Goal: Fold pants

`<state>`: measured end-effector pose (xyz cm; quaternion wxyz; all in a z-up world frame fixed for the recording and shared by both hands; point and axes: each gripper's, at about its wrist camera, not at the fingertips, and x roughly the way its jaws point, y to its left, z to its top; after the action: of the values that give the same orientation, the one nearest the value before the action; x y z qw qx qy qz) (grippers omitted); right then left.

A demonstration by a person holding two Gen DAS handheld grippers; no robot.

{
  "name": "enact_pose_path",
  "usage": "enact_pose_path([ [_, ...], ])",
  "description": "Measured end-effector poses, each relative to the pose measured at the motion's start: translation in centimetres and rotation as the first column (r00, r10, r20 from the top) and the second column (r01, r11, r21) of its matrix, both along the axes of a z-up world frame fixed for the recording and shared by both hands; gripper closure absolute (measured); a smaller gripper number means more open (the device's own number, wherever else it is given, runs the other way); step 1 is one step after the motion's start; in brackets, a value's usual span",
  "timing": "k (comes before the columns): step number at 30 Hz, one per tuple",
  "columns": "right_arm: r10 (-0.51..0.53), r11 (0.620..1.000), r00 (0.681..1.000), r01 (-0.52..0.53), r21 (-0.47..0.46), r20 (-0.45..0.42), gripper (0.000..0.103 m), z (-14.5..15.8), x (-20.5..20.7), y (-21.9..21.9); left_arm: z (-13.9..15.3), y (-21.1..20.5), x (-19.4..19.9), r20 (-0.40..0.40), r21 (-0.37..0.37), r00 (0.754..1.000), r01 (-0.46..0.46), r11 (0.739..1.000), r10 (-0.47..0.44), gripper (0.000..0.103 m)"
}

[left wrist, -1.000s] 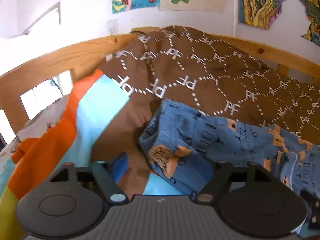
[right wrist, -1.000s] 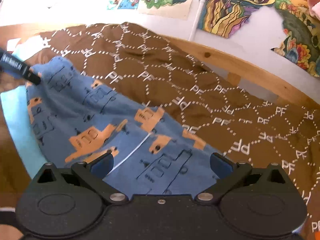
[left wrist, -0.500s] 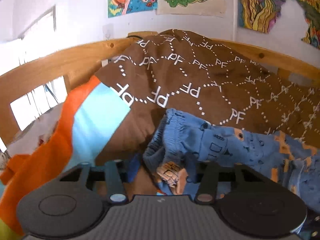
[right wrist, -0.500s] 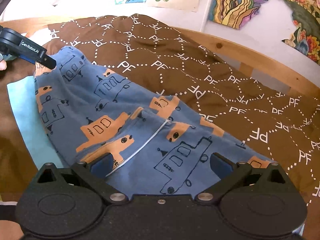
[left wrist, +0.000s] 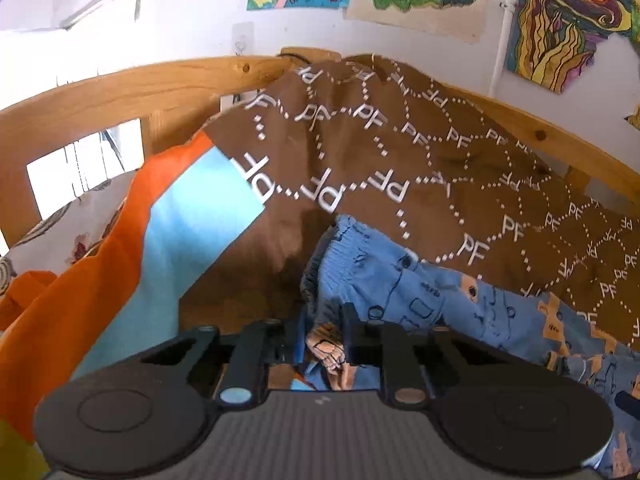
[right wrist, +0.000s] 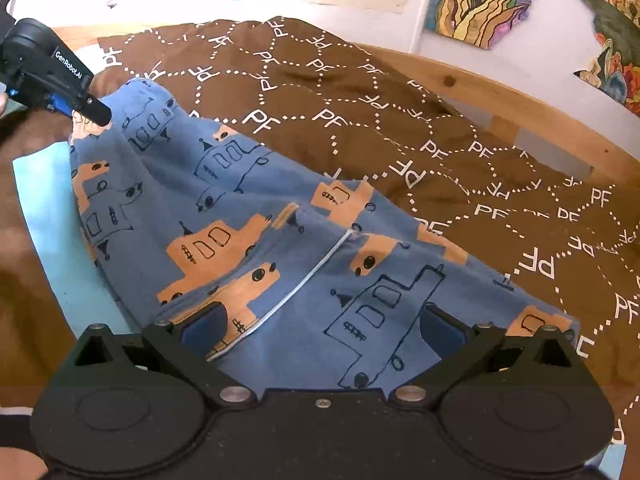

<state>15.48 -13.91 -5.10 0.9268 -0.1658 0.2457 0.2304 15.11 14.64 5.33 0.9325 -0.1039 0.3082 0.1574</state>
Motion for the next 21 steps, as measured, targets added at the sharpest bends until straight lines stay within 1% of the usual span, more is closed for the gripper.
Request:
enact_pose_path([
  [3, 0.005, 1.0, 1.0, -0.005, -0.005, 0.012, 0.001, 0.2, -0.2, 0.1, 0.7, -1.1, -0.3, 0.023, 0.013, 1.0, 0.005, 1.0, -0.006, 0.085],
  [5, 0.008, 1.0, 1.0, -0.008, -0.004, 0.017, 0.001, 0.4, -0.3, 0.0, 1.3, -1.7, -0.7, 0.043, 0.011, 0.999, 0.024, 1.0, -0.025, 0.085],
  [7, 0.012, 1.0, 1.0, -0.012, -0.006, 0.022, 0.001, 0.9, -0.6, -0.2, 2.2, -2.6, -1.1, 0.063, 0.025, 0.997, 0.049, 0.998, -0.051, 0.086],
  [12, 0.017, 1.0, 0.998, -0.016, -0.001, 0.066, 0.001, 3.1, -1.6, -2.3, 4.4, -6.1, -2.1, 0.13, 0.056, 0.977, 0.162, 0.985, -0.168, 0.086],
  [14, -0.011, 1.0, 0.997, 0.01, 0.008, 0.077, 0.001, 4.3, -1.8, -3.7, 5.1, -8.0, -2.3, 0.148, 0.067, 0.961, 0.225, 0.972, -0.232, 0.086],
  [17, -0.085, 0.996, 0.994, 0.083, 0.043, 0.069, 0.001, 6.0, -2.4, -6.7, 5.9, -10.9, -2.5, 0.162, 0.081, 0.931, 0.319, 0.944, -0.328, 0.086],
  [20, -0.152, 0.986, 0.988, 0.15, 0.073, 0.036, 0.001, 7.1, -2.8, -10.3, 6.2, -13.9, -2.2, 0.16, 0.081, 0.893, 0.413, 0.907, -0.421, 0.086],
  [21, -0.181, 0.98, 0.983, 0.179, 0.085, 0.018, 0.001, 7.4, -2.9, -11.6, 6.1, -15.0, -2.1, 0.154, 0.082, 0.876, 0.449, 0.89, -0.457, 0.086],
])
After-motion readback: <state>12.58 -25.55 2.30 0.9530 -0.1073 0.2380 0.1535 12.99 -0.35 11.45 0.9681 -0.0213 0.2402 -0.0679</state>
